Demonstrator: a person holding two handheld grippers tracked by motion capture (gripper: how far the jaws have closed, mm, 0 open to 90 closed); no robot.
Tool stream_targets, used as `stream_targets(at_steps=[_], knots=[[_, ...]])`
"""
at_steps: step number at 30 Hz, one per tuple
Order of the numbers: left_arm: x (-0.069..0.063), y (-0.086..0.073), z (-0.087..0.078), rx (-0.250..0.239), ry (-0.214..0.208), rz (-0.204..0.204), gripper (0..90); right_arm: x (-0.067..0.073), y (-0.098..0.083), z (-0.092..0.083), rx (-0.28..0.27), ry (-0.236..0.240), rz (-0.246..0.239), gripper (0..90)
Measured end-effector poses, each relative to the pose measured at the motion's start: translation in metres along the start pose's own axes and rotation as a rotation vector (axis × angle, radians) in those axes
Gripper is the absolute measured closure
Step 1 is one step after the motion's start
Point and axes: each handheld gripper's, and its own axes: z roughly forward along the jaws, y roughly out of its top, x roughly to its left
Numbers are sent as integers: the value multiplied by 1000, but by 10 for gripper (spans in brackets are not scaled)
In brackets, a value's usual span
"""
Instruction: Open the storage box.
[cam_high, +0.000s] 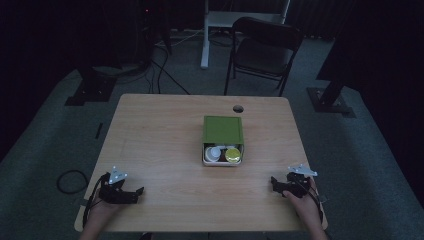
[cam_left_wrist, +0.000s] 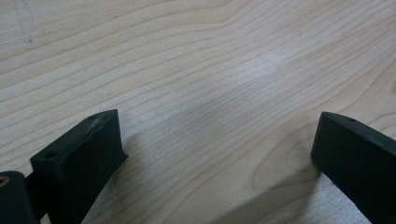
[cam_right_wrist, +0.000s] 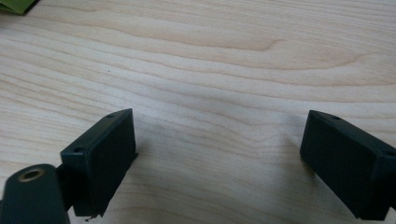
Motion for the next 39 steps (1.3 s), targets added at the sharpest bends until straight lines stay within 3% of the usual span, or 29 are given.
stream_targets(at_steps=[14, 26, 39], knots=[[0, 0, 0, 0, 0, -1, 23, 3, 0, -1, 8, 7, -11, 103], [0, 0, 0, 0, 0, -1, 23, 17, 0, -4, 11, 9, -66, 104], [0, 0, 0, 0, 0, -1, 23, 46, 9, -6, -18, -48, -249, 109]])
